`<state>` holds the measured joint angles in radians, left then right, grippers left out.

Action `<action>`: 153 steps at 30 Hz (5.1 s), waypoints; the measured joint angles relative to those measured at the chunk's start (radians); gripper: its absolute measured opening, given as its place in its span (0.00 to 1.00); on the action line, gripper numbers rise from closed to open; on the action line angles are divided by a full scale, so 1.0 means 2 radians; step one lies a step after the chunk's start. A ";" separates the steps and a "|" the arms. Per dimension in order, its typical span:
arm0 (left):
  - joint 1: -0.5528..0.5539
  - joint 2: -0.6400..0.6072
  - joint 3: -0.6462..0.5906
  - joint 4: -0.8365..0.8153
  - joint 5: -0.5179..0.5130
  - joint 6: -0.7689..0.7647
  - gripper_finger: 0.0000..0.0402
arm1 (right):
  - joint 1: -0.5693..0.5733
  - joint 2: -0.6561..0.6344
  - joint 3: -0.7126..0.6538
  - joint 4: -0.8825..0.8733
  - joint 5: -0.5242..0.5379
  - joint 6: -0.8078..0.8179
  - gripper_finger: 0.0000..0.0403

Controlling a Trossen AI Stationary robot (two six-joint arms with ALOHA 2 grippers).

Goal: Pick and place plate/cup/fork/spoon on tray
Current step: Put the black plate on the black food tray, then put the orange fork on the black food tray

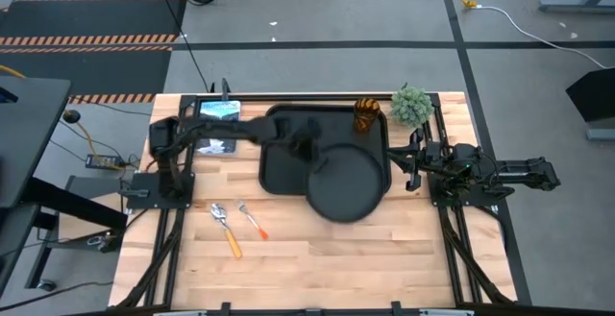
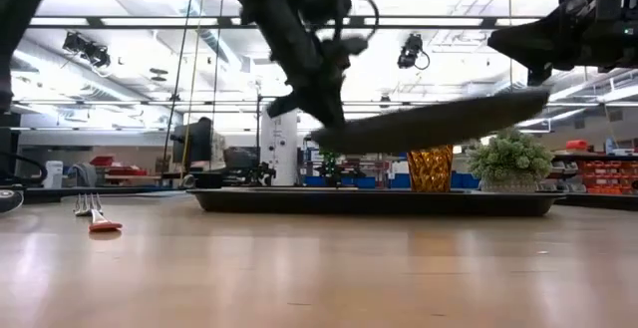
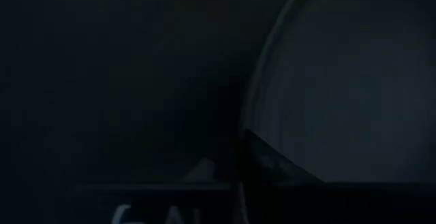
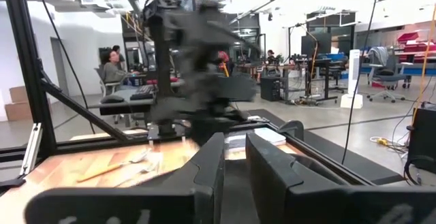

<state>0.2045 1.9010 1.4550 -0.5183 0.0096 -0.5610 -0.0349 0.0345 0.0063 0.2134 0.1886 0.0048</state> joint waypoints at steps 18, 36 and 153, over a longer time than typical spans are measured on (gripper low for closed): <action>0.099 0.181 0.228 -0.133 0.023 0.081 0.03 | 0.000 0.000 0.000 0.001 0.000 0.000 0.17; 0.099 0.186 0.231 -0.151 0.009 0.104 0.23 | 0.000 0.000 0.000 0.001 0.000 0.000 0.17; -0.327 -0.062 -0.214 -0.171 -0.073 -0.681 0.05 | 0.000 0.000 0.000 0.001 0.000 0.000 0.17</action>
<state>-0.4489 1.7763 1.0266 -0.8609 -0.1366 -1.9226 -0.0349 0.0341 0.0067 0.2153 0.1883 0.0048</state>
